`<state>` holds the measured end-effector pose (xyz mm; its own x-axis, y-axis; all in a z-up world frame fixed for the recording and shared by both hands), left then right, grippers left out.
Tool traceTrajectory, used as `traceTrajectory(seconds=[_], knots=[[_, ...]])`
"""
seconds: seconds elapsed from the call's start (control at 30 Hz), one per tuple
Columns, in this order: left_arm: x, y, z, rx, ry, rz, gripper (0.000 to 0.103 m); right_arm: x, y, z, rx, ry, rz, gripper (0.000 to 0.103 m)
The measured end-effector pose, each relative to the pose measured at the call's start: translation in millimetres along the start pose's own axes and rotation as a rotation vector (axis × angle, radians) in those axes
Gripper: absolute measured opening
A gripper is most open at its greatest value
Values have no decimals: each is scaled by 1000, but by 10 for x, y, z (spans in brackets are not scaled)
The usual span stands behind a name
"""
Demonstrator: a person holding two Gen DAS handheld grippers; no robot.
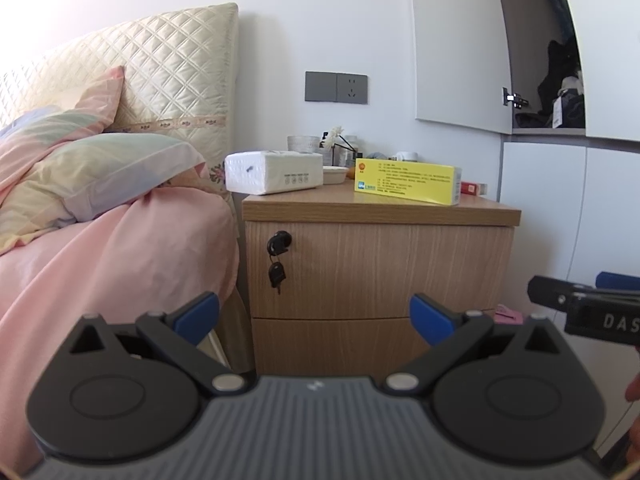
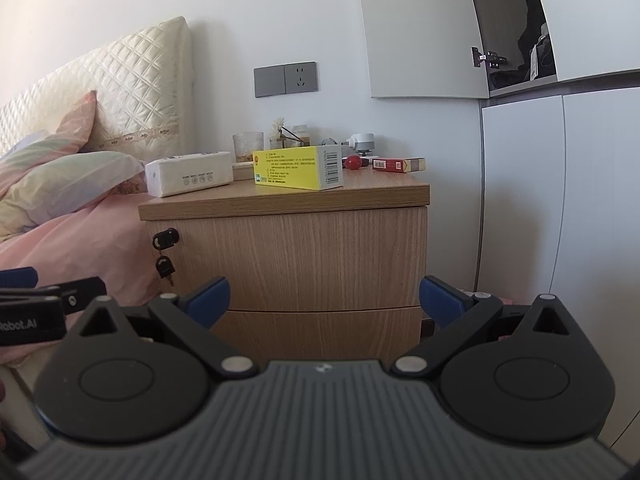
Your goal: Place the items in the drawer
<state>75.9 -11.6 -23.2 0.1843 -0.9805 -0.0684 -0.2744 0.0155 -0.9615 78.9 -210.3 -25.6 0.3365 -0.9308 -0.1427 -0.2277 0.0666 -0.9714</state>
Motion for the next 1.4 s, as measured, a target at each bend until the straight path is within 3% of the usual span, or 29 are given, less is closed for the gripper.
traceTrajectory(seconds=[0.83,1.1,1.4], knots=[[5,17,111,1,-19,3,103,80,-70,-32,28,-64,80,103],[42,-283,284,58,15,-69,103,262,-265,140,25,-88,110,103],[134,-453,686,3,51,-48,103,446,-596,459,38,-94,94,103]])
Point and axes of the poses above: each gripper's, at about its wrist camera, not at the fingertips, and z roughly the way its jaws point, x to its right, y to its underside, the point moved 8 cm from there along z, roughly the way its jaws point, and after that the axes turned 13 degrees about -y, right-handed, at the moved point
